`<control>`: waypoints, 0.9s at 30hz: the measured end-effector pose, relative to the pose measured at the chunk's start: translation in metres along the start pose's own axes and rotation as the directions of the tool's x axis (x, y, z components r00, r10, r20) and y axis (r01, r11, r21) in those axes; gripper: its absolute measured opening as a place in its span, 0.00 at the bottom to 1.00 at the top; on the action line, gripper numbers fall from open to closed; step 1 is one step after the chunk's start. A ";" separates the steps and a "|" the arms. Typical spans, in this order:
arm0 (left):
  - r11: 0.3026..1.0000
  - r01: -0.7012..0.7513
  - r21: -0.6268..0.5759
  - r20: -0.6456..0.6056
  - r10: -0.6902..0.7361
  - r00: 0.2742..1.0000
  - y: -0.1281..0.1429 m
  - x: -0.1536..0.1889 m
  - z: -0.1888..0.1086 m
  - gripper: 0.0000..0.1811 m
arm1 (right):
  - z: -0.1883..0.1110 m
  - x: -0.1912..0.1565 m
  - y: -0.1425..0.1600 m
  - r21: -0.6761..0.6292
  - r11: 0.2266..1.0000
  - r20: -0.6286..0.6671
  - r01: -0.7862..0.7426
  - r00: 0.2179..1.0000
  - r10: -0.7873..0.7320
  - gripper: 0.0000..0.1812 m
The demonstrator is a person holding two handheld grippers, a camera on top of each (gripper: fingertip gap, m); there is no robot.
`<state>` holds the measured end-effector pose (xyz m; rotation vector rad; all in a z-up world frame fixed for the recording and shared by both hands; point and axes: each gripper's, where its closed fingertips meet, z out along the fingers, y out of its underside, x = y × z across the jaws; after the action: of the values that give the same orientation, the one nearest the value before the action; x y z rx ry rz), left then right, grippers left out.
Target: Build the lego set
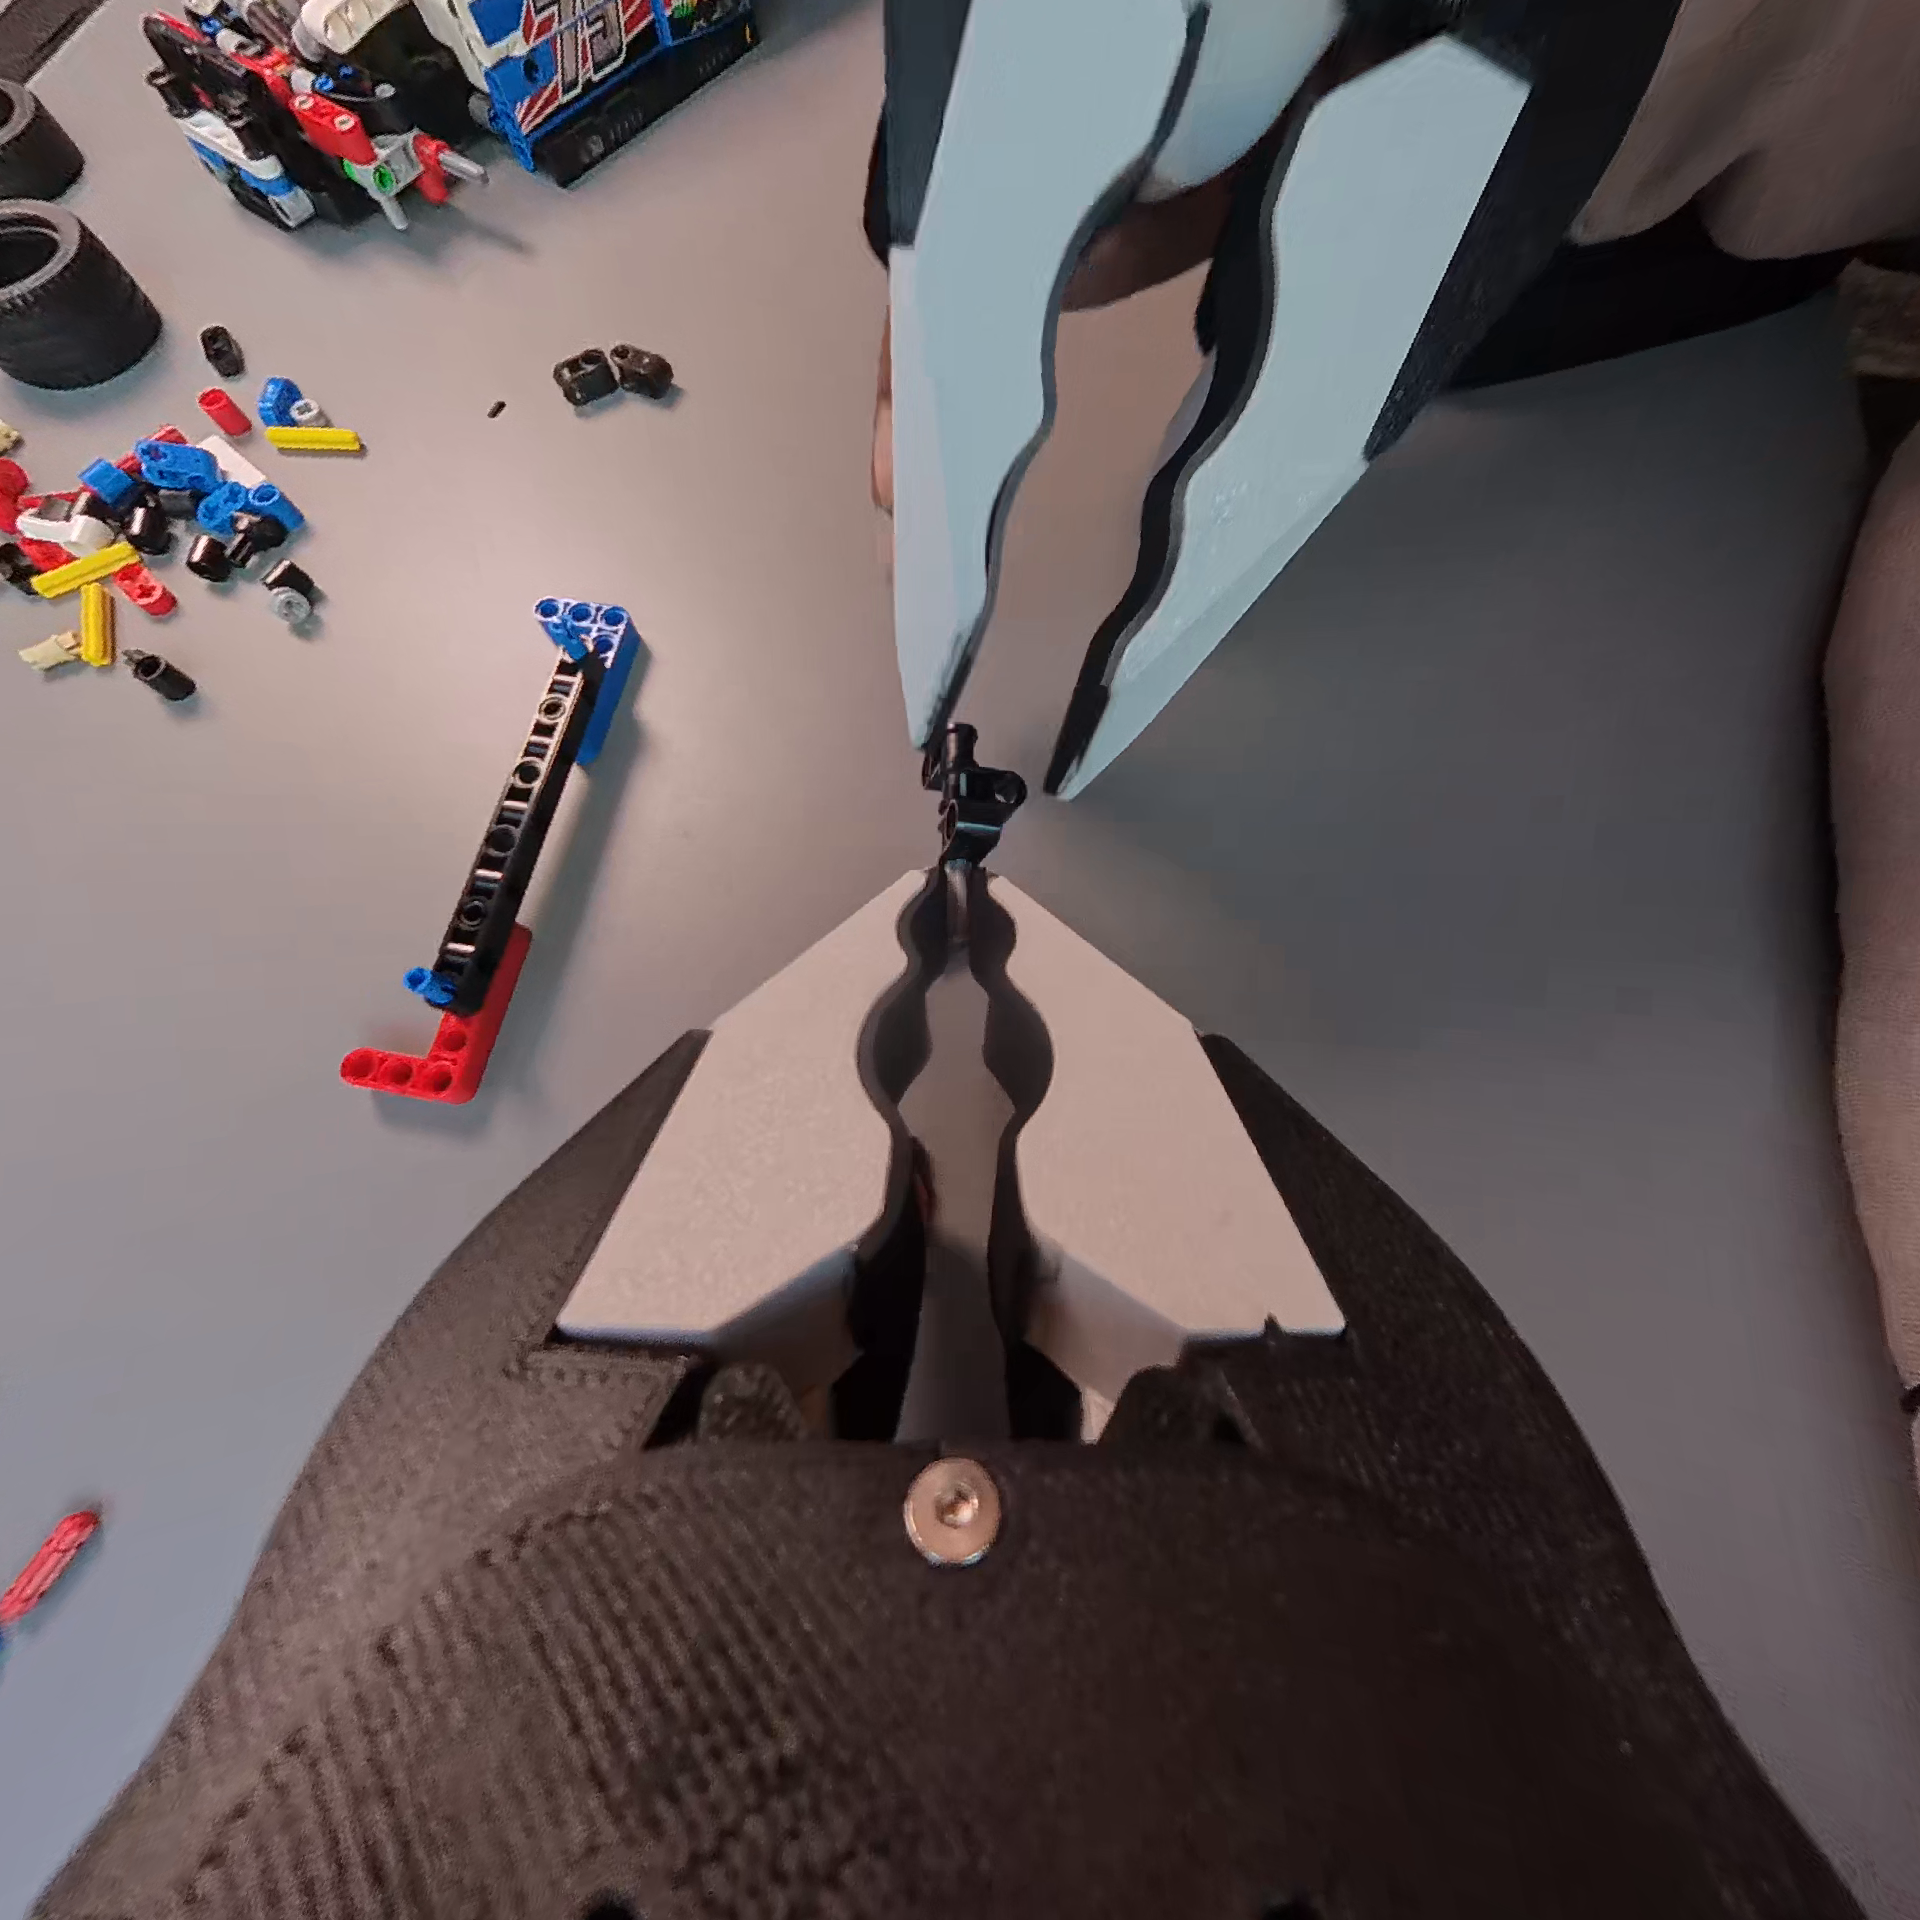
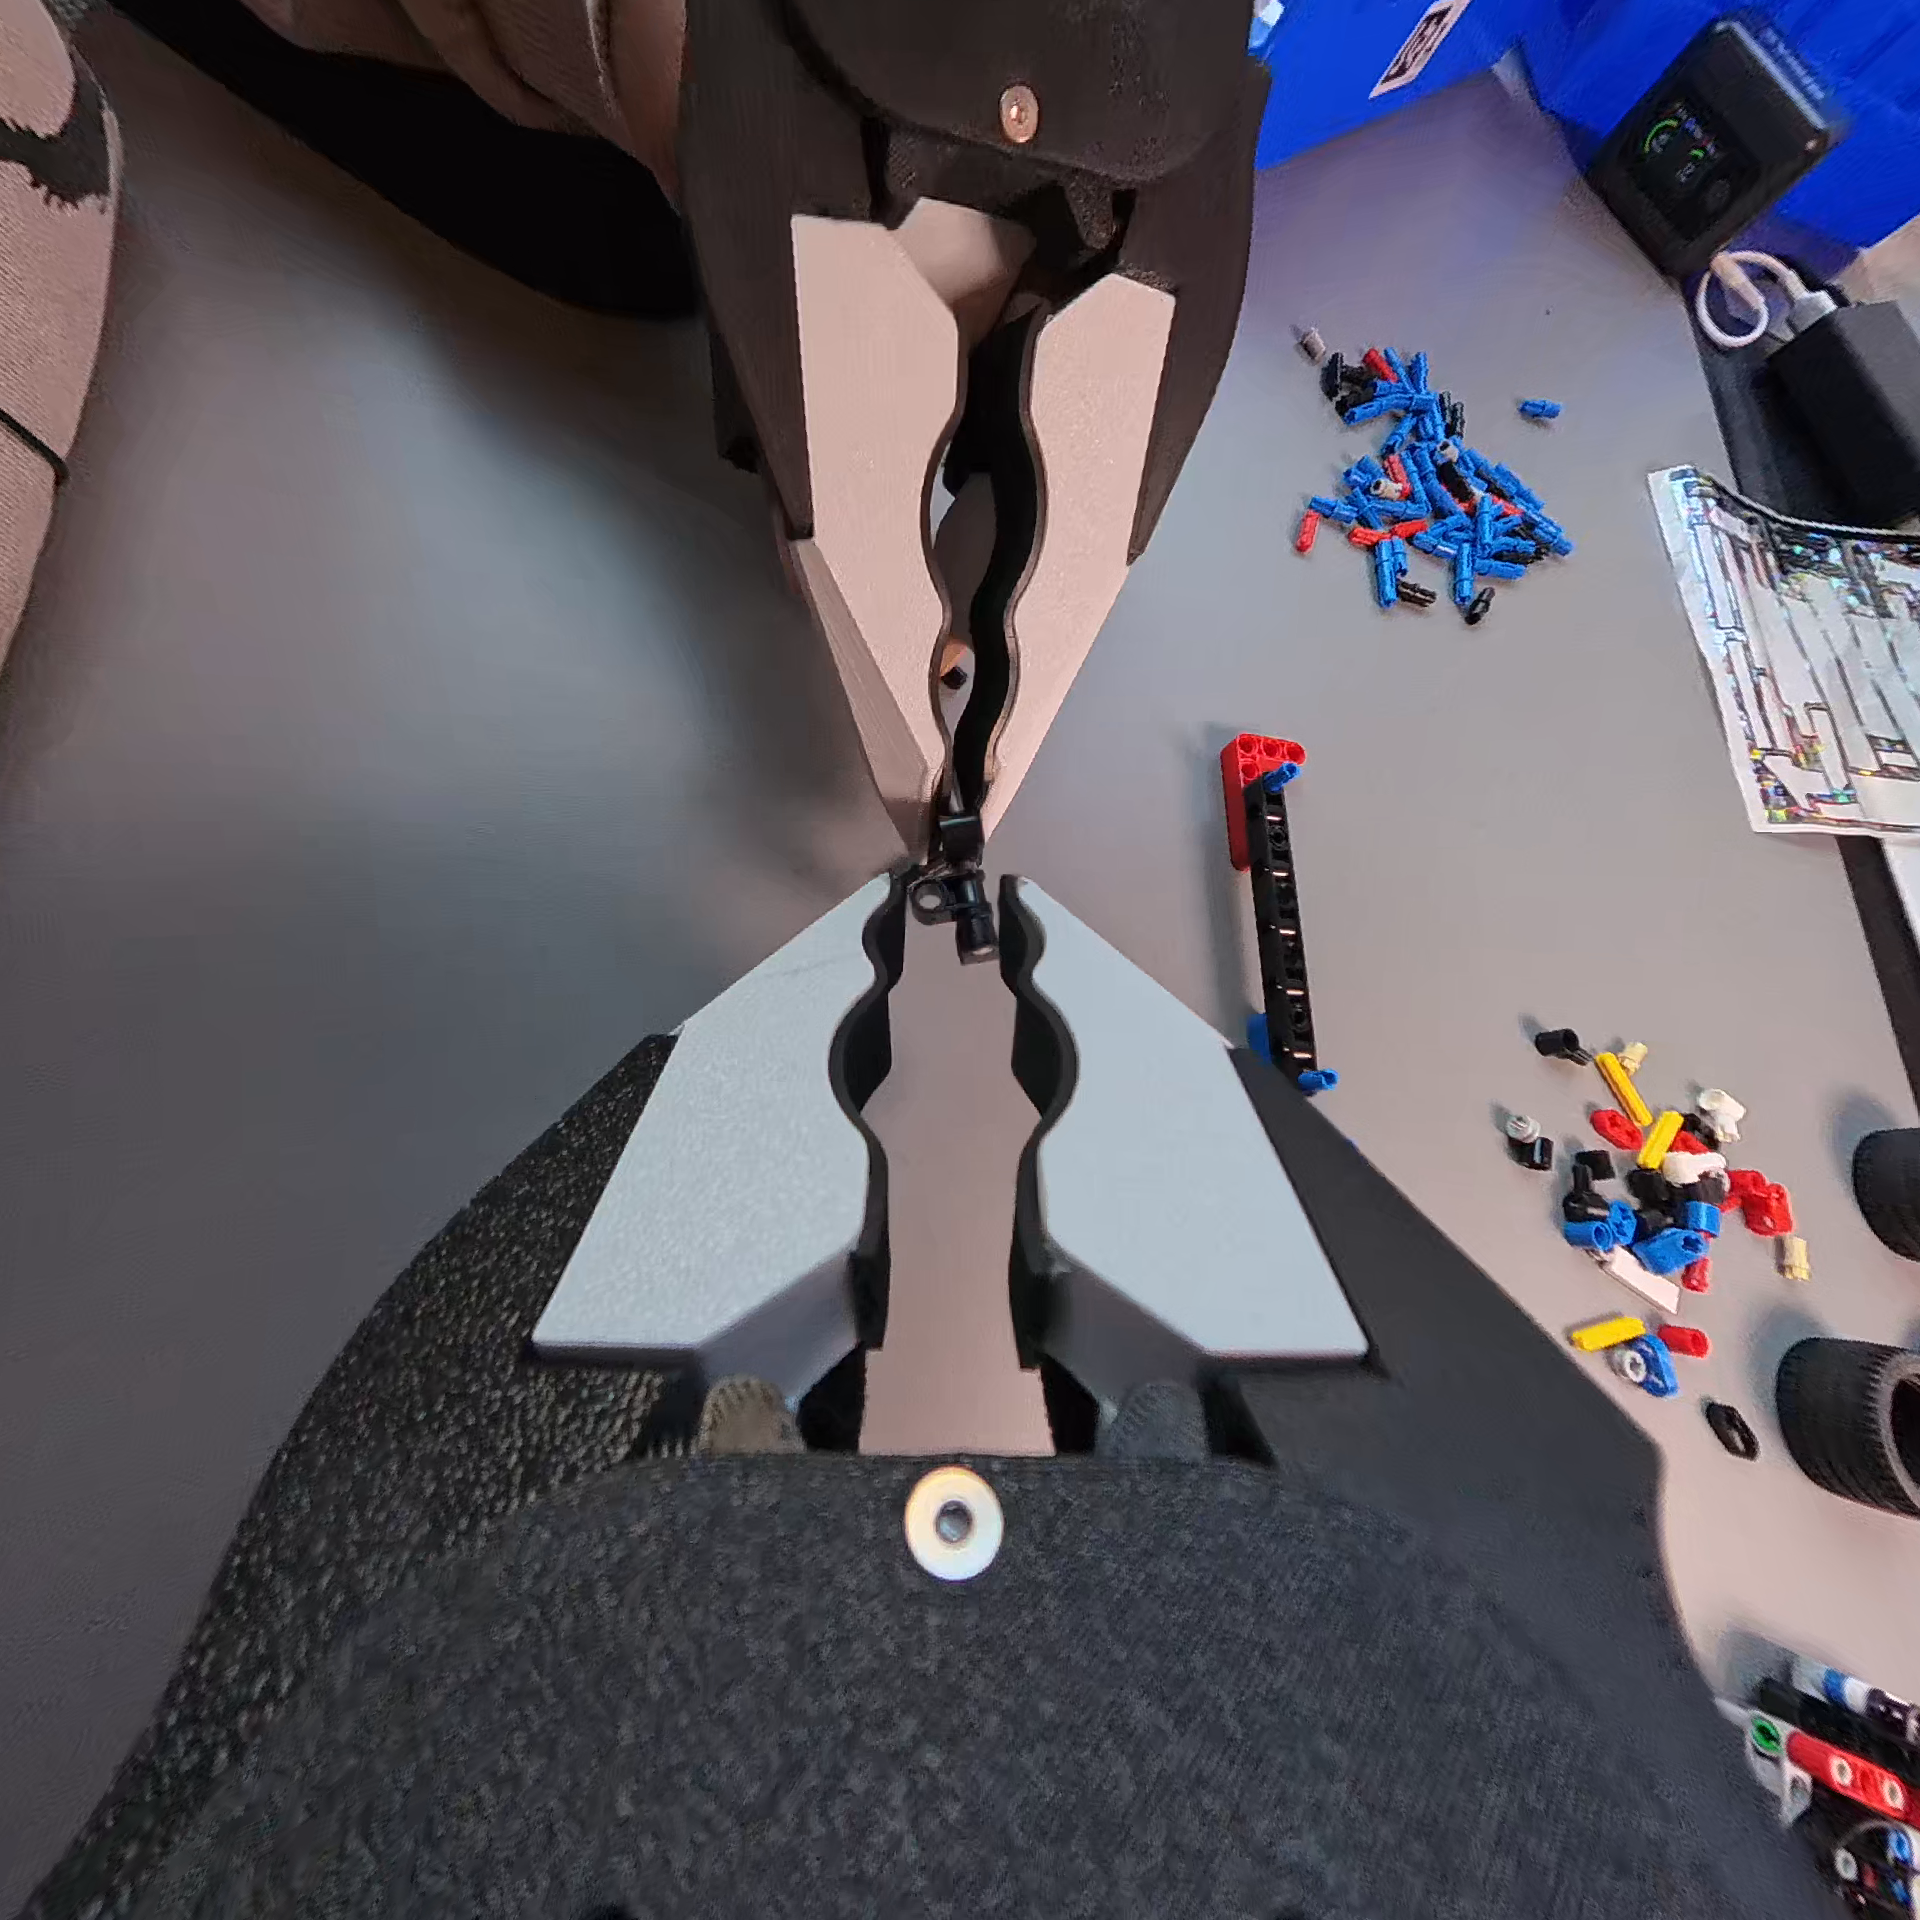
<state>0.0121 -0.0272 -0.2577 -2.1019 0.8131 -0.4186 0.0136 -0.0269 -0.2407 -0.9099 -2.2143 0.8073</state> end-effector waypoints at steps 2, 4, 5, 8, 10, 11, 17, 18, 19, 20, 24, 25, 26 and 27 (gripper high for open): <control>1.000 -0.011 -0.010 -0.002 0.011 1.000 0.002 0.001 0.001 0.02 | -0.002 0.001 -0.005 0.040 0.999 0.015 -0.036 0.999 0.035 0.13; 0.999 -0.029 -0.016 -0.001 0.029 1.000 0.000 0.003 0.002 0.02 | 0.000 0.000 -0.006 0.036 0.999 0.020 -0.024 1.000 0.023 0.11; 0.999 -0.038 -0.022 -0.002 0.038 0.999 0.000 0.004 0.003 0.02 | 0.003 -0.002 -0.005 0.029 1.000 0.021 -0.008 1.000 0.007 0.09; 0.996 -0.072 -0.057 0.009 0.073 0.997 0.004 0.006 0.006 0.01 | 0.011 -0.008 -0.002 0.005 1.000 0.042 0.014 0.999 -0.014 0.04; 0.992 -0.098 -0.085 0.020 0.100 0.995 0.008 0.006 0.007 0.01 | 0.014 -0.010 0.001 -0.024 0.999 0.059 0.031 0.998 -0.030 0.03; 0.991 -0.099 -0.087 0.019 0.101 0.995 0.009 0.006 0.007 0.01 | 0.015 -0.010 0.001 -0.038 0.998 0.062 0.040 0.997 -0.037 0.03; 0.994 -0.089 -0.068 -0.006 0.089 0.996 0.007 0.008 0.005 0.02 | 0.012 -0.010 0.003 -0.094 0.993 0.051 0.064 0.997 -0.059 0.03; 0.994 -0.088 -0.065 -0.008 0.088 0.996 0.007 0.009 0.005 0.02 | 0.012 -0.010 0.003 -0.094 0.994 0.051 0.059 0.997 -0.054 0.03; 0.994 -0.086 -0.062 -0.012 0.085 0.996 0.006 0.009 0.005 0.02 | 0.011 -0.011 0.002 -0.094 0.994 0.052 0.060 0.997 -0.055 0.03; 0.995 -0.083 -0.061 -0.016 0.082 0.996 0.006 0.010 0.005 0.02 | 0.011 -0.011 0.003 -0.097 0.993 0.054 0.060 0.997 -0.055 0.03; 0.994 -0.085 -0.064 -0.019 0.084 0.996 0.006 0.011 0.006 0.02 | 0.009 -0.012 0.004 -0.111 0.992 0.060 0.058 0.997 -0.051 0.03; 0.994 -0.084 -0.064 -0.020 0.083 0.996 0.006 0.012 0.005 0.02 | 0.009 -0.013 0.004 -0.113 0.992 0.060 0.059 0.997 -0.052 0.03; 0.995 -0.081 -0.064 -0.022 0.079 0.997 0.006 0.012 0.005 0.02 | 0.009 -0.013 0.004 -0.115 0.992 0.059 0.058 0.997 -0.051 0.03; 0.995 -0.079 -0.063 -0.025 0.078 0.997 0.006 0.012 0.005 0.02 | 0.009 -0.014 0.005 -0.116 0.992 0.061 0.056 0.997 -0.049 0.03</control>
<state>0.0218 -0.0352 -0.2654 -2.1198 0.9304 -0.3788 0.0172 -0.0371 -0.2534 -0.8897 -2.3476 0.6933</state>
